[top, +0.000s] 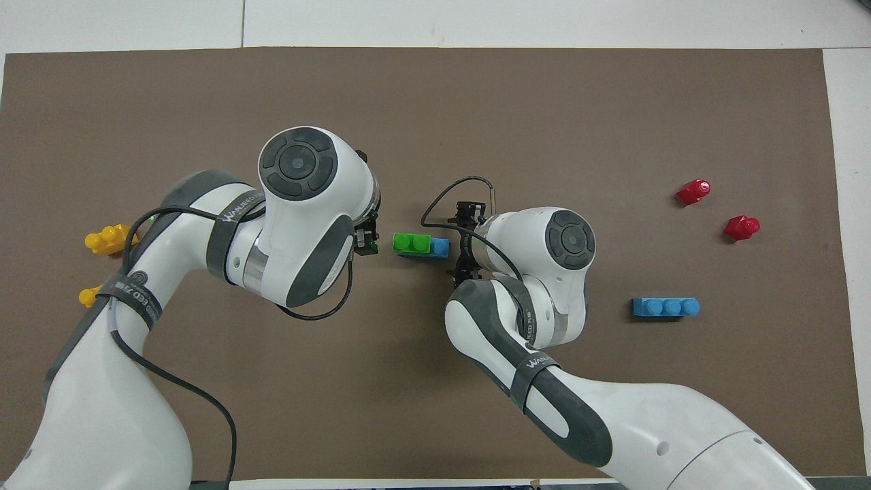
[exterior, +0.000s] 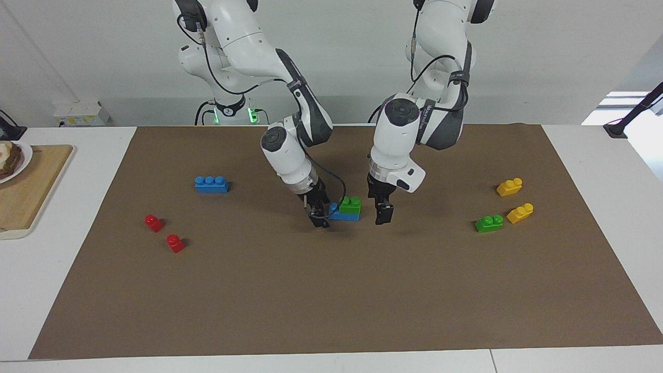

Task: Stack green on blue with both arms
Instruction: 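Open both grippers and draw them back from the stacked bricks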

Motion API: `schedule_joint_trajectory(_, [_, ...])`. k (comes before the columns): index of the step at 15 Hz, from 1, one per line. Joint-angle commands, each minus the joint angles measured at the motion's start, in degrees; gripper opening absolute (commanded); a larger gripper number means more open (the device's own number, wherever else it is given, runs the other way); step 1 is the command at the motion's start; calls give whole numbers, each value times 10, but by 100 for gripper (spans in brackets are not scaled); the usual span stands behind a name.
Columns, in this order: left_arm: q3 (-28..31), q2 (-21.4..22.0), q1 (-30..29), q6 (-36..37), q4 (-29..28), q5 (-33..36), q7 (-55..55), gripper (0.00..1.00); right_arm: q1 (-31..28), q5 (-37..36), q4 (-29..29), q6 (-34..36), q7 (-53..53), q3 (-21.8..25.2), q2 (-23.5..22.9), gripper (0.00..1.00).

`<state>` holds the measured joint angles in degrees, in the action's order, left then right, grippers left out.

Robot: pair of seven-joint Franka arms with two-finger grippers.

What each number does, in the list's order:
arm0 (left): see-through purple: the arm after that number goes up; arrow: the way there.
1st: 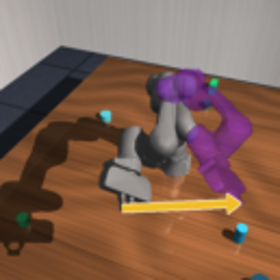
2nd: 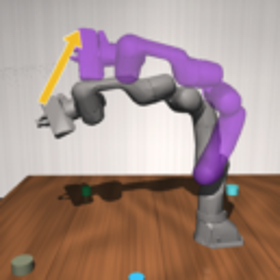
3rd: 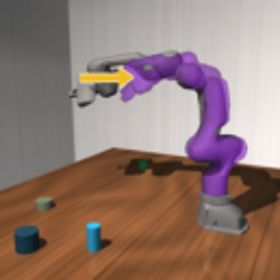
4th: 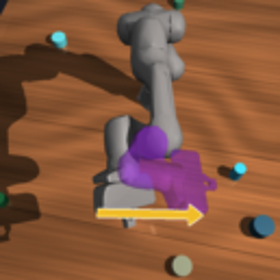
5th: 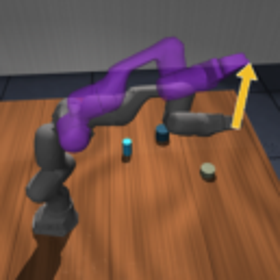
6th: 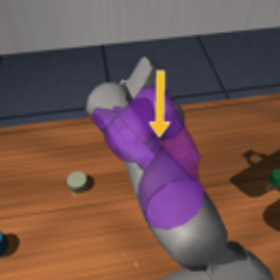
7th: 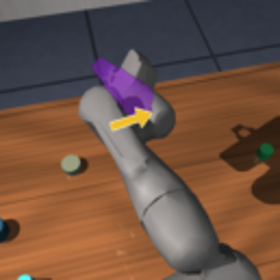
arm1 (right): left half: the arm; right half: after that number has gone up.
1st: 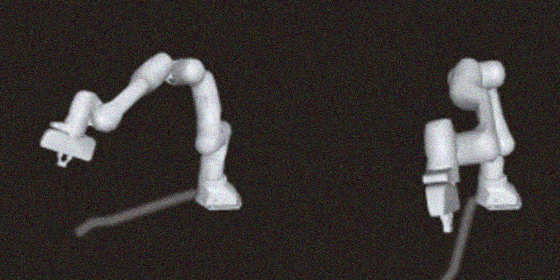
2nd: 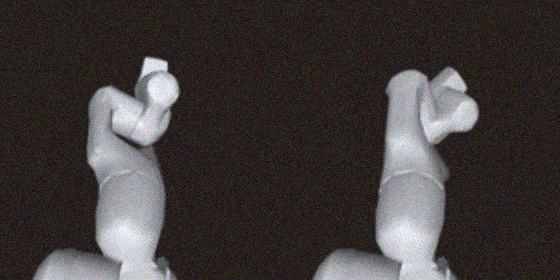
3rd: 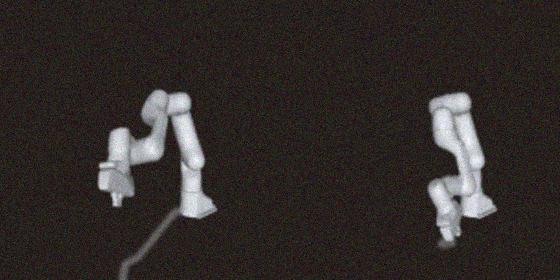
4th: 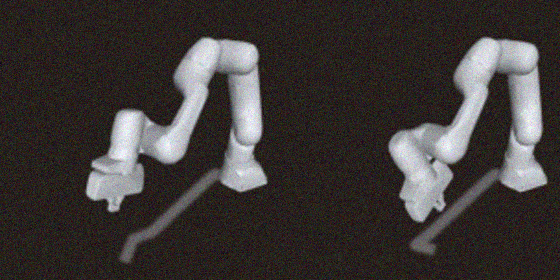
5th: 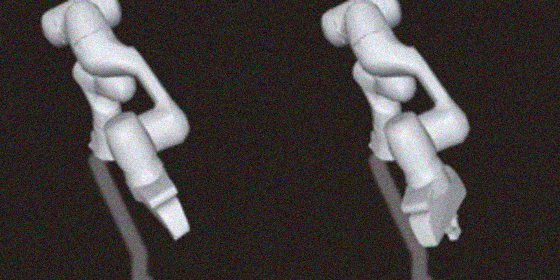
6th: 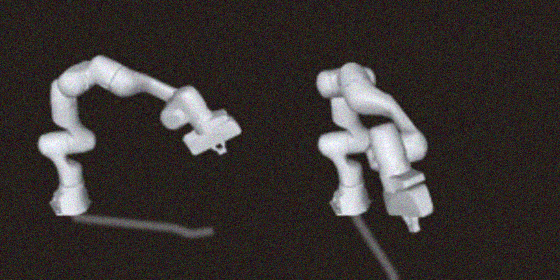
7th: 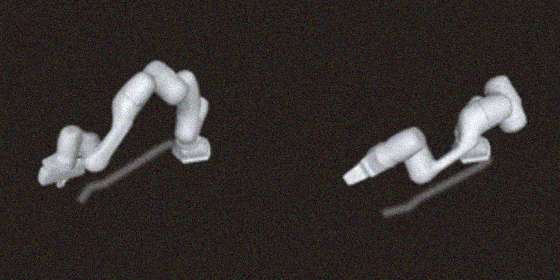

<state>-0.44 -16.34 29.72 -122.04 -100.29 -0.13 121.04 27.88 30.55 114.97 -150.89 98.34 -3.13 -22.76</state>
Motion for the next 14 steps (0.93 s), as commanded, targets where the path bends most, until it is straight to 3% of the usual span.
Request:
schedule_joint_trajectory(1, [-3, 45, -33, 53, -11, 9, -64, 100, -26, 11, -17, 44, 3, -5, 19, 98])
schedule_joint_trajectory(8, [-3, 97, -141, 148, -18, 8, -296, 100, -98, 0, -52, 159, -16, -2, 86, 99])
schedule_joint_trajectory(12, [-3, 132, -205, 156, -41, 8, -459, 100, -154, -8, -92, 239, -132, 1, 108, 99])
schedule_joint_trajectory(14, [-4, 158, -236, 157, -63, 8, -568, 100, -182, -46, -121, 281, -198, 1, 112, 99])
